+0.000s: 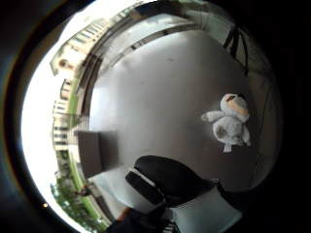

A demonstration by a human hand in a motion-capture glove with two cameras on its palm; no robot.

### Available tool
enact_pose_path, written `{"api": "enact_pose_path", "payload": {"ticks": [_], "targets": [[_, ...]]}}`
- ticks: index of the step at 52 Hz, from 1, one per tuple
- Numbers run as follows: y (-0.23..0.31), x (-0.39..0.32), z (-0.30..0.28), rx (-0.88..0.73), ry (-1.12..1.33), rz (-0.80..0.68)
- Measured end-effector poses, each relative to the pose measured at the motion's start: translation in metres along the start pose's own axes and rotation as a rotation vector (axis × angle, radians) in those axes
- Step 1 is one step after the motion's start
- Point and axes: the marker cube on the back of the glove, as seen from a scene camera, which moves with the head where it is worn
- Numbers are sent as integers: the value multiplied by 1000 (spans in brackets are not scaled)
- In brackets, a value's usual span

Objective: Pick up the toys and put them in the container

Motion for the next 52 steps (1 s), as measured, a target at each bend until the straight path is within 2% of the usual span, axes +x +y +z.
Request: {"api": "enact_pose_path", "payload": {"ticks": [10,25,39,52], "targets": [[-1,22,76,-78,-22,39],[-5,37,126,-168,-48,81],[-3,40,144,-223,37,82],[-2,48,146,-157,171,98]]}}
